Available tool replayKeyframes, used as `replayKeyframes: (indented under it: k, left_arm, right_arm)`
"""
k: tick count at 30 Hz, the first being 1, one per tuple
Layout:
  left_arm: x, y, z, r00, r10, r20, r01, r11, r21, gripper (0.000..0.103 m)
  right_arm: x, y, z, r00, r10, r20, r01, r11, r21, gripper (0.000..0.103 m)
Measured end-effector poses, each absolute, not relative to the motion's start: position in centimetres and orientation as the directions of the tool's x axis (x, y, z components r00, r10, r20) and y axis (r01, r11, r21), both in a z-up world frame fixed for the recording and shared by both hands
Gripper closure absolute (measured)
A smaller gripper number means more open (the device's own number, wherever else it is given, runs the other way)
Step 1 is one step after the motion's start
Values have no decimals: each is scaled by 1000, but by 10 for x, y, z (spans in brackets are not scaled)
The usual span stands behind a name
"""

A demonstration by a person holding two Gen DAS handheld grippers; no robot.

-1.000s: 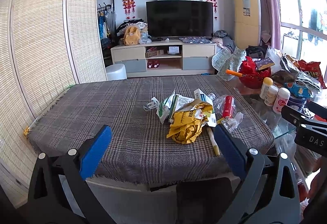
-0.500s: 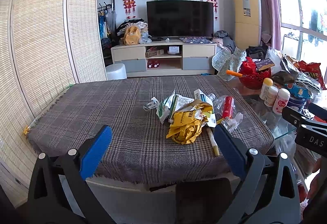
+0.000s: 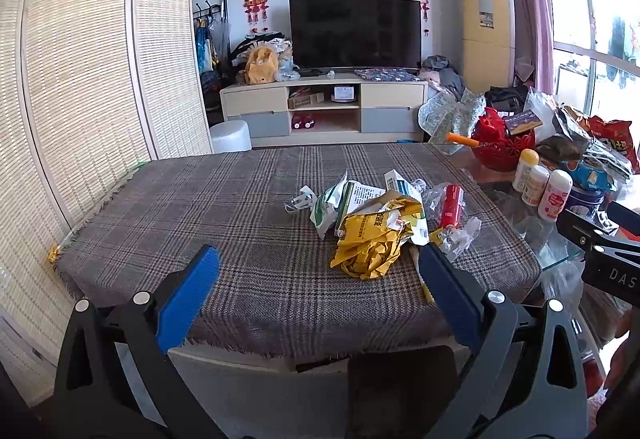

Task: Collect trash
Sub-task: 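Move both tools toward the trash pile on the plaid table, then grasp the yellow crumpled snack bag with the left tool while the right tool grasps white paper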

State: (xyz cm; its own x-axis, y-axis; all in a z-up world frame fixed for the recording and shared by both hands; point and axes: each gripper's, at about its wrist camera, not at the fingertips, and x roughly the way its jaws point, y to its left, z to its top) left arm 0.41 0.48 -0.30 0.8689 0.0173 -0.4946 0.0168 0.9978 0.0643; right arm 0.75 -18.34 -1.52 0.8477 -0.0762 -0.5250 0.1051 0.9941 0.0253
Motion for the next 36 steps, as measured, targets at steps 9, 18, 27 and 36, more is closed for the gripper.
replayKeyframes:
  k: [9, 18, 27, 36]
  left_arm:
    - [10, 14, -26, 828, 29, -561, 21, 996, 82, 8]
    - [44, 36, -57, 748, 49, -662, -11, 998, 61, 8]
    - [83, 32, -62, 695, 41, -718, 37, 995, 93, 8]
    - [122, 3, -62, 663, -36, -748, 128, 990, 66, 12]
  right_arm:
    - [20, -178, -41, 808, -10, -589, 26, 999, 19, 3]
    - [50, -183, -83, 716, 10, -698, 11, 1000, 25, 3]
    - [99, -199, -90, 617, 48, -785, 12, 997, 70, 3]
    - [153, -218, -83, 604, 105, -790, 51, 984, 170, 14]
